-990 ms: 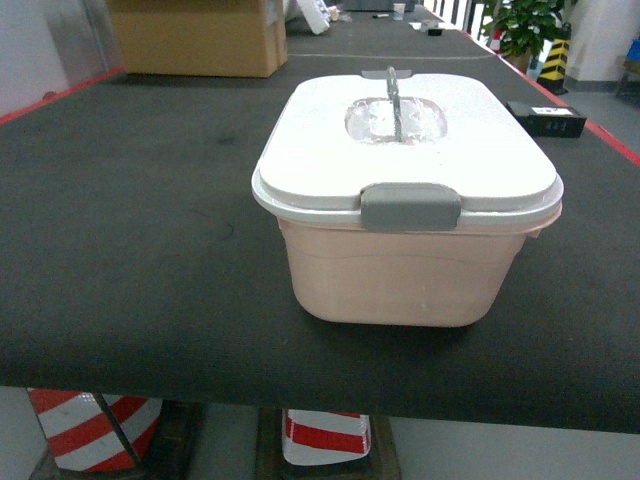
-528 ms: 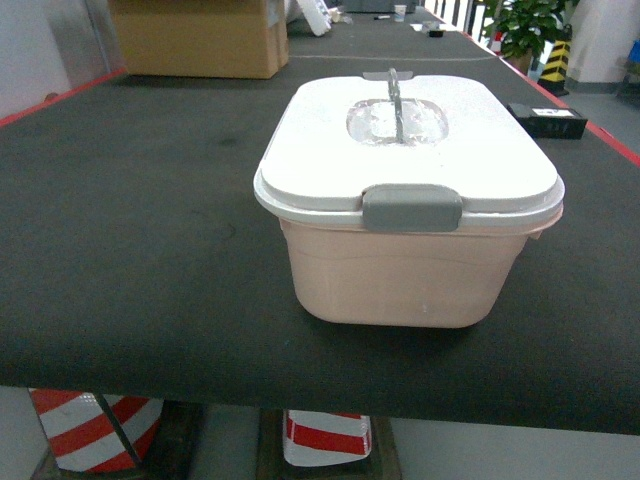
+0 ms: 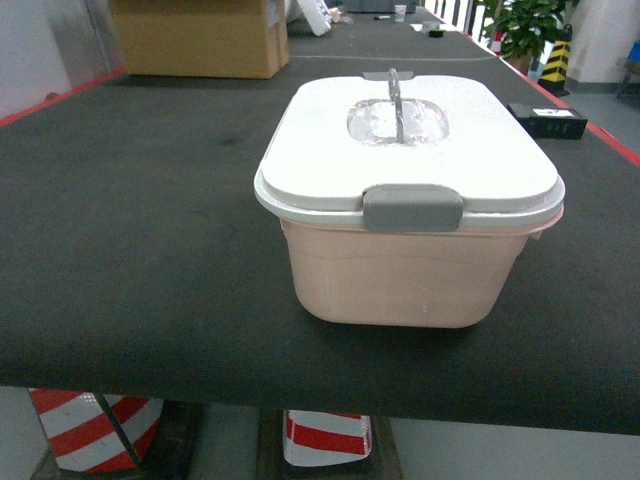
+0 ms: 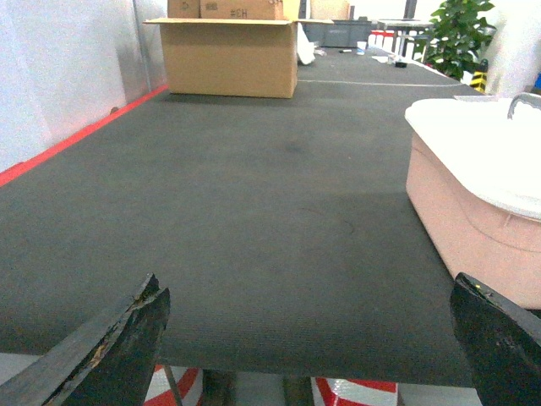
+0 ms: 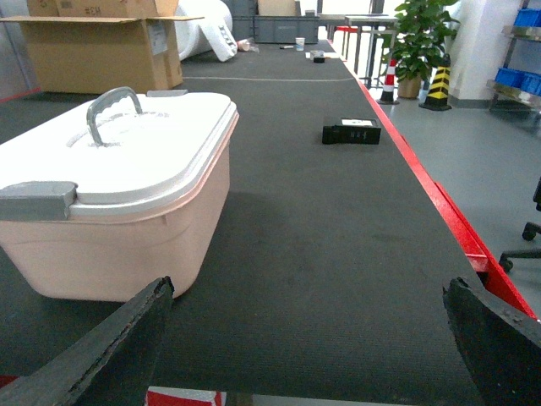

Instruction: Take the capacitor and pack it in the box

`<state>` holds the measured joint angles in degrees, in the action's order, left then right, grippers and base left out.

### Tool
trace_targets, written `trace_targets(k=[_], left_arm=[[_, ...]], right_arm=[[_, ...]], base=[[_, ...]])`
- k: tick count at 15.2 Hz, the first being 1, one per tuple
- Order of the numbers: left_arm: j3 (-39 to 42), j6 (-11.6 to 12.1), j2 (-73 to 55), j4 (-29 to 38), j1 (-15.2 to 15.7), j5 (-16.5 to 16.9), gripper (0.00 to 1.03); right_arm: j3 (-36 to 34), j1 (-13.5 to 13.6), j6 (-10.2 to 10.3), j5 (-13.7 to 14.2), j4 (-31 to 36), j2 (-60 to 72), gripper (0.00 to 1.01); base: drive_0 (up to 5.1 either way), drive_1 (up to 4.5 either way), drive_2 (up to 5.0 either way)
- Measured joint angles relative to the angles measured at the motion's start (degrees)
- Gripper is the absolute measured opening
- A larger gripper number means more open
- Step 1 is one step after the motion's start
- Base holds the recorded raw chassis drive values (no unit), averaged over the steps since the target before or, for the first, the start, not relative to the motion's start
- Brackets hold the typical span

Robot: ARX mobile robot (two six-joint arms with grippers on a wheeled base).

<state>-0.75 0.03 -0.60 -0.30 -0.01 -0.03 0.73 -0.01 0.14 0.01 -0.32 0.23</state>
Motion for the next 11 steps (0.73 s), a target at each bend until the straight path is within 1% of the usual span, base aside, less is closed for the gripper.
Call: trace_targets(k=[11], left_arm=[[0.0,0.0,0.0,0.0,0.0,0.0,0.98]], right_arm=[[0.0,0.0,0.0,0.0,0.0,0.0,0.98]], base=[[0.0,0.0,0.0]])
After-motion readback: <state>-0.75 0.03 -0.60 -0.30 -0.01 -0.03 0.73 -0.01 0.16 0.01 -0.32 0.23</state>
